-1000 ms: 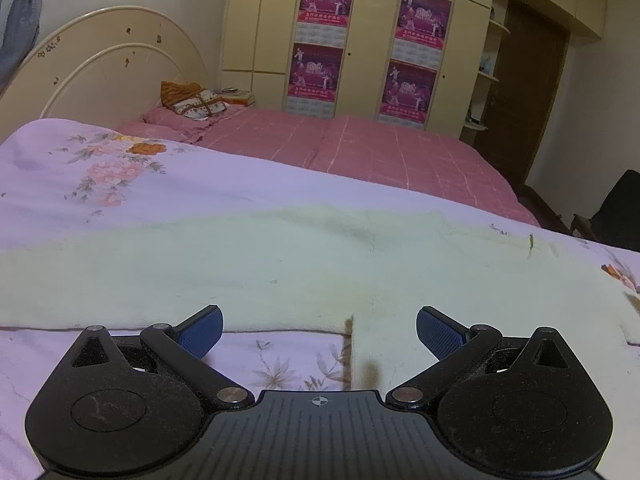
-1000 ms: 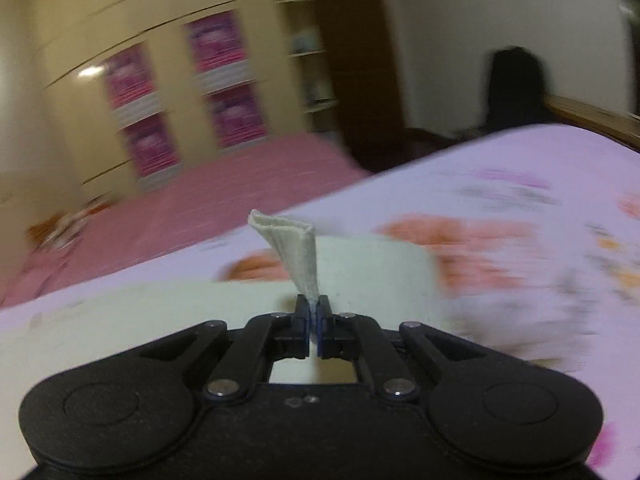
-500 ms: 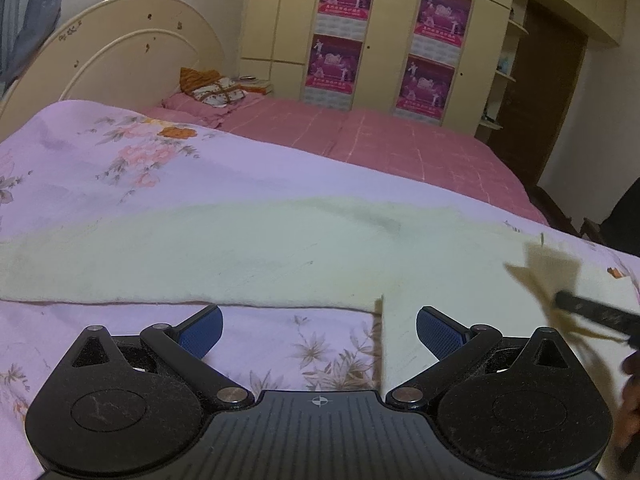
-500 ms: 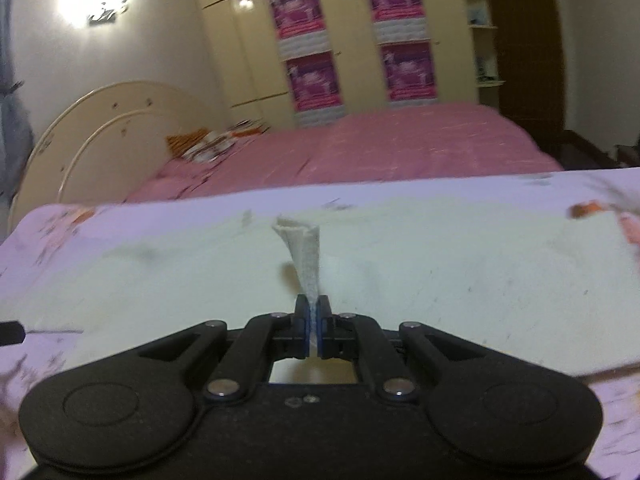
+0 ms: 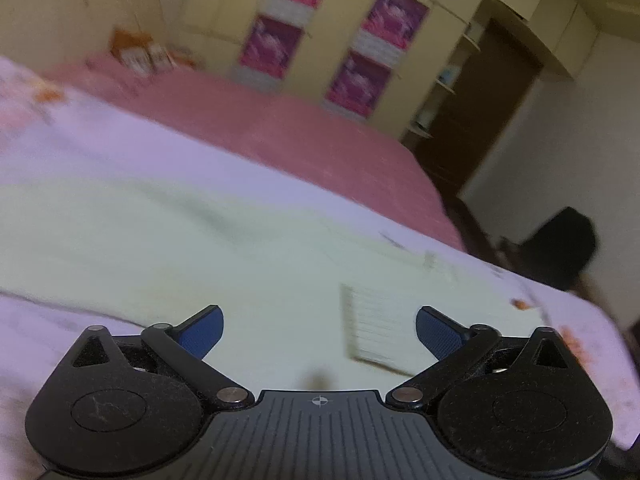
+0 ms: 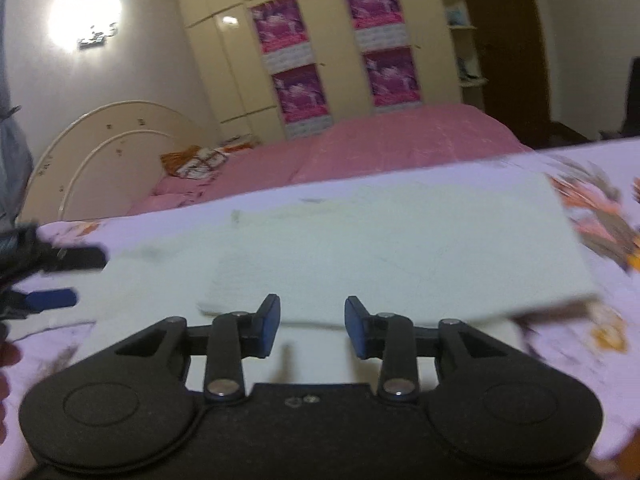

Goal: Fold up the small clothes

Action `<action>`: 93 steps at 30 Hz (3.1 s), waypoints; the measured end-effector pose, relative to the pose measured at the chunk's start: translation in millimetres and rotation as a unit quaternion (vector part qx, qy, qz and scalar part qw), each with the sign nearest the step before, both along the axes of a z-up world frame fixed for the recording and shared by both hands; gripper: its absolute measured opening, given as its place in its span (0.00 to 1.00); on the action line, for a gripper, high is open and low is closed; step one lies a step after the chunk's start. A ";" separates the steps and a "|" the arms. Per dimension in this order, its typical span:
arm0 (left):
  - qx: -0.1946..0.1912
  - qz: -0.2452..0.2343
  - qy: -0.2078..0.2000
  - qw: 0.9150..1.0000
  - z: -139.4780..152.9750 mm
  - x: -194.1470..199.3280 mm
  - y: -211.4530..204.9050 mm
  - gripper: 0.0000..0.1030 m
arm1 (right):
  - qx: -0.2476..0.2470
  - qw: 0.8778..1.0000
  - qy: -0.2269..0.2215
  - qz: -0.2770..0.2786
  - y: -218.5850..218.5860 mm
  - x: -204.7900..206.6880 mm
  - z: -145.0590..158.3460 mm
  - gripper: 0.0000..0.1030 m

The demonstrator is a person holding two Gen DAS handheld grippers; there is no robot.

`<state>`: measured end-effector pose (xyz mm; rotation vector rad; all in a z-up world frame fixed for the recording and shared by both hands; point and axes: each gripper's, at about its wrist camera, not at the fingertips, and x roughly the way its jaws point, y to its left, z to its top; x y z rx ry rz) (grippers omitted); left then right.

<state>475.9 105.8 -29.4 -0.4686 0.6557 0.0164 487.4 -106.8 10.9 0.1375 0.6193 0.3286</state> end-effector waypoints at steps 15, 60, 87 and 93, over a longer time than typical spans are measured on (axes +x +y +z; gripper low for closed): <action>-0.103 -0.049 0.060 0.992 -53.2 73.7 -41.6 0.03 | 0.033 0.992 0.024 -0.118 -87.7 -25.3 -15.2 0.34; -0.046 0.035 0.032 0.998 -58.3 24.8 71.3 0.04 | 0.026 0.993 0.037 -0.110 -84.5 18.6 -25.1 0.36; 0.148 -0.009 -0.008 0.989 -40.3 84.0 5.9 0.67 | 0.058 0.993 0.022 -0.096 -103.9 119.7 -6.1 0.30; 0.173 -0.016 0.000 0.985 -49.4 88.0 12.3 0.67 | 0.012 0.994 0.048 -0.099 -97.4 166.5 -28.8 0.14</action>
